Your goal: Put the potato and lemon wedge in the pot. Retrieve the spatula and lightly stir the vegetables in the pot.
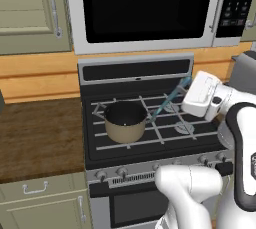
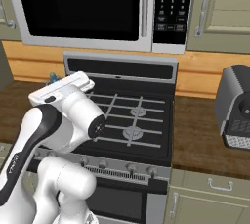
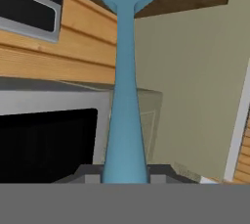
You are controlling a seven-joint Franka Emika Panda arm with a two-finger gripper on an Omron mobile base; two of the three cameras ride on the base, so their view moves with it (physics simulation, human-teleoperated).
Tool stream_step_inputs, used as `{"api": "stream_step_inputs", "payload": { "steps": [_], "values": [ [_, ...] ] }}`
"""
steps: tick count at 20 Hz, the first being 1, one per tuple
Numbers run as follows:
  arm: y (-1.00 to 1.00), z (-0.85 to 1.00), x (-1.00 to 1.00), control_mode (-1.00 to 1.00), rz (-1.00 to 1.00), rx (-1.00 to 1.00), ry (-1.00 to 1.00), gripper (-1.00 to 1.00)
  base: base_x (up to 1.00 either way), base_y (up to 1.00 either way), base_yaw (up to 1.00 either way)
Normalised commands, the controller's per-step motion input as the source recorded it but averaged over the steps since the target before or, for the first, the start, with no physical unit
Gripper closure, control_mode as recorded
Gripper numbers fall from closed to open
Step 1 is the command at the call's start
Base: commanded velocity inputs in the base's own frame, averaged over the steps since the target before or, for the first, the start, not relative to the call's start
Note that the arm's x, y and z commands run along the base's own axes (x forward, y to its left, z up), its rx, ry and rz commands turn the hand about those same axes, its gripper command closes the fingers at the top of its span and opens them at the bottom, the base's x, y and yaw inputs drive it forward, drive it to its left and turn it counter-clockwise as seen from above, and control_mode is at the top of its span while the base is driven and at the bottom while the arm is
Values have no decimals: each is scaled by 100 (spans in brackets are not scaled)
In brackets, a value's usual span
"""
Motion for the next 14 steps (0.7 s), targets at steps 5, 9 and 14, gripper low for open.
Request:
{"api": "stream_step_inputs", "payload": {
  "steps": [5, 9, 14],
  "values": [
    [20, -62, 41, -100, -14, 0, 0, 100, 0, 0, 0],
    [58, -22, 27, -100, -8, 1, 0, 100, 0, 0, 0],
    [52, -17, 32, -100, -8, 2, 0, 100, 0, 0, 0]
  ]
}}
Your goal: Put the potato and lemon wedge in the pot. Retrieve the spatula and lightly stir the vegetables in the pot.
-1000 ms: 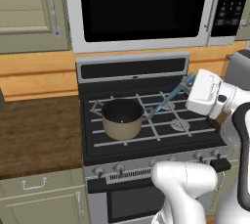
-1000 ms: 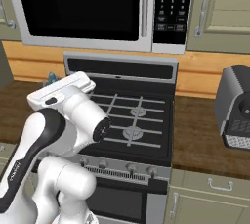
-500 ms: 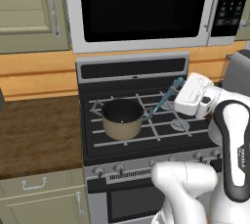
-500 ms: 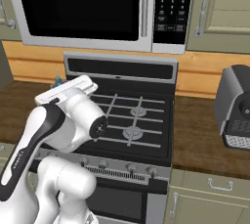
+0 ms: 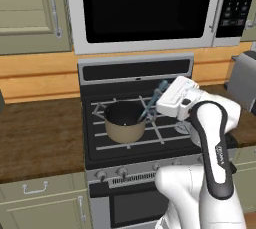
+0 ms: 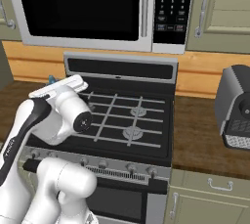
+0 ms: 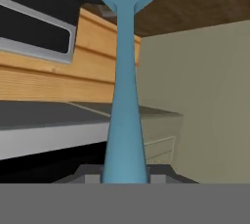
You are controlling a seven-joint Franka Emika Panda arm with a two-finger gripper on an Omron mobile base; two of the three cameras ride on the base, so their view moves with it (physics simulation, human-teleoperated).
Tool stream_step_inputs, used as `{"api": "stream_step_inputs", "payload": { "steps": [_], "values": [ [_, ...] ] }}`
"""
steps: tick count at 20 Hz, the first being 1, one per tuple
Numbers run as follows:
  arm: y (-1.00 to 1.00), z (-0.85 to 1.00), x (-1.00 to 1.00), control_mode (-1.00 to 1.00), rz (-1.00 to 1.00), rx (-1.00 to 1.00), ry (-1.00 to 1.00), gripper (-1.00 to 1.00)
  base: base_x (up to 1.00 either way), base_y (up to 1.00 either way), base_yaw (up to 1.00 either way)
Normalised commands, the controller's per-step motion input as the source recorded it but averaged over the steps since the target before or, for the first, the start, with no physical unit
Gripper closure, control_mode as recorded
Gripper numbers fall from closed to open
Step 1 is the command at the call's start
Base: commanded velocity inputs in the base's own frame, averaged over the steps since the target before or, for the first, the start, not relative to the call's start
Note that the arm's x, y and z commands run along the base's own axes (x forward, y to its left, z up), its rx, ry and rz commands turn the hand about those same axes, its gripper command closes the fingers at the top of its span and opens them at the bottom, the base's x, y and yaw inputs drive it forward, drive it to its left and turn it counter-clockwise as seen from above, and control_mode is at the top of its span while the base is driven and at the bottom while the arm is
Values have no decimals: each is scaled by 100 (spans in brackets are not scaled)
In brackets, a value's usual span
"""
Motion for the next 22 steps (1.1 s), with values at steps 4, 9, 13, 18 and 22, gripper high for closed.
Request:
{"api": "stream_step_inputs", "payload": {
  "steps": [4, 9, 13, 18, 22],
  "values": [
    [21, -30, 37, -100, -11, 1, 0, 100, 0, 0, 0],
    [21, -30, 43, -100, -13, 0, 2, 100, 0, 0, 0],
    [22, -24, 42, -100, -13, 0, 7, 100, 0, 0, 0],
    [5, -19, 34, -100, -13, 0, 5, 100, 0, 0, 0],
    [1, -1, 39, -100, -15, 0, 10, 100, 0, 0, 0]
  ]
}}
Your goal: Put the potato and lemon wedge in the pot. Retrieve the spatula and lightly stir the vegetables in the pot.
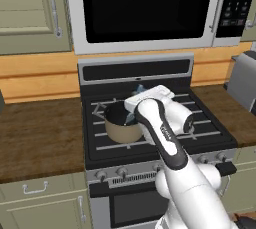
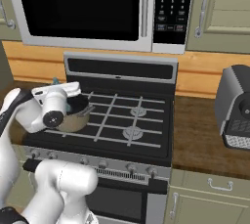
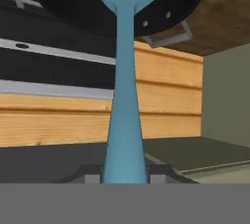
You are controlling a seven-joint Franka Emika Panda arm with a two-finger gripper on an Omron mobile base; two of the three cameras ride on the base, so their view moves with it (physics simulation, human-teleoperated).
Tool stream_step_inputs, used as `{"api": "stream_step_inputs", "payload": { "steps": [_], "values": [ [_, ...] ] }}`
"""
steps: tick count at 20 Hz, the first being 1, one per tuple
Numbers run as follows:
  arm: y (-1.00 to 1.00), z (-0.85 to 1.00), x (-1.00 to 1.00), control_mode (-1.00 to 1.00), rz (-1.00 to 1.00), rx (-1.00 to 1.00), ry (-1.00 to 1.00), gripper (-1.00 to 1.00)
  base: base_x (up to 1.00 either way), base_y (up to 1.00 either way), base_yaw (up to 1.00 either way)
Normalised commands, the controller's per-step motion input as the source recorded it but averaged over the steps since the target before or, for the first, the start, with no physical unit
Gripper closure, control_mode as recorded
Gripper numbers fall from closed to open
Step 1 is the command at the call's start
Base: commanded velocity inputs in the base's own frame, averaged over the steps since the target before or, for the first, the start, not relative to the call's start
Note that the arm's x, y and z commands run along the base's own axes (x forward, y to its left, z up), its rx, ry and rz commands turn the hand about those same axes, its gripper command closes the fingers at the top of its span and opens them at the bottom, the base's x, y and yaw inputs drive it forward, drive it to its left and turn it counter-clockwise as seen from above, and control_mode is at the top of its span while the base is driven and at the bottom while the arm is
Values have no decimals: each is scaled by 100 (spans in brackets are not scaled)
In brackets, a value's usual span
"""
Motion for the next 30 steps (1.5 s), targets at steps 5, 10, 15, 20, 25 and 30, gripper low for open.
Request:
{"api": "stream_step_inputs", "payload": {
  "steps": [5, 10, 15, 20, 25, 30],
  "values": [
    [0, -8, 46, -100, -16, 0, 21, 100, 0, 0, 0],
    [0, -24, 22, -100, -13, 0, 11, 100, 0, 0, 0],
    [4, -35, 13, -100, -13, 0, 10, 100, 0, 0, 0],
    [13, -30, 33, -100, -9, 0, 8, 100, 0, 0, 0],
    [33, -2, 12, -100, -2, -4, -9, 100, 0, 0, 0],
    [20, 0, -22, -100, -1, -7, -15, 100, 0, 0, 0]
  ]
}}
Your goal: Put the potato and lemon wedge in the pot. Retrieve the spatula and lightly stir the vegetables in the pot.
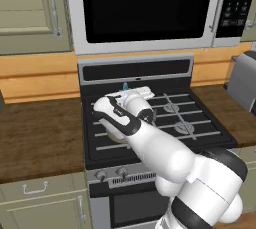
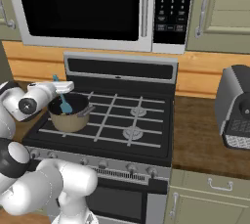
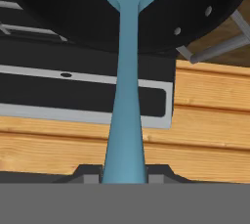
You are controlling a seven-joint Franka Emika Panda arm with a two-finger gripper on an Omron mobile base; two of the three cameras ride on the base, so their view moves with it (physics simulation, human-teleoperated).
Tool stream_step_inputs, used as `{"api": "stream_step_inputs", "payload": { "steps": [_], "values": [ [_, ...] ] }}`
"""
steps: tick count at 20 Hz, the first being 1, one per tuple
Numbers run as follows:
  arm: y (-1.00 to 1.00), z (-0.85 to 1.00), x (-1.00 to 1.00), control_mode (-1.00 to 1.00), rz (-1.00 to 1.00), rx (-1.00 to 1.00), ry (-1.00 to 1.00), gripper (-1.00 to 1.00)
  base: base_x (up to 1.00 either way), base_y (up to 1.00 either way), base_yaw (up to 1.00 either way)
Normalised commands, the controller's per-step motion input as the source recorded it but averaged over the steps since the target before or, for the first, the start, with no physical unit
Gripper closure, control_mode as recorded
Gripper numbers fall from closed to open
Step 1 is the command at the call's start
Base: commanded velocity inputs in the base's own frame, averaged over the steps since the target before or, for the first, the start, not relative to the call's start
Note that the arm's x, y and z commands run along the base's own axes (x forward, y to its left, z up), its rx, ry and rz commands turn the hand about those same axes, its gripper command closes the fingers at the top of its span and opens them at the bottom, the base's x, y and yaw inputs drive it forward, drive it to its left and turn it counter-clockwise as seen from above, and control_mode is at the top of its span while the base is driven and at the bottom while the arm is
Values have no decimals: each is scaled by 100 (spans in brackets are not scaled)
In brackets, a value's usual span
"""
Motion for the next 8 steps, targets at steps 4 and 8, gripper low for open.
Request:
{"api": "stream_step_inputs", "payload": {
  "steps": [4, 8],
  "values": [
    [-5, 0, -23, -100, -9, -7, -1, 100, 0, 0, 0],
    [-9, 31, 0, -100, -18, -1, 17, 100, 0, 0, 0]
  ]
}}
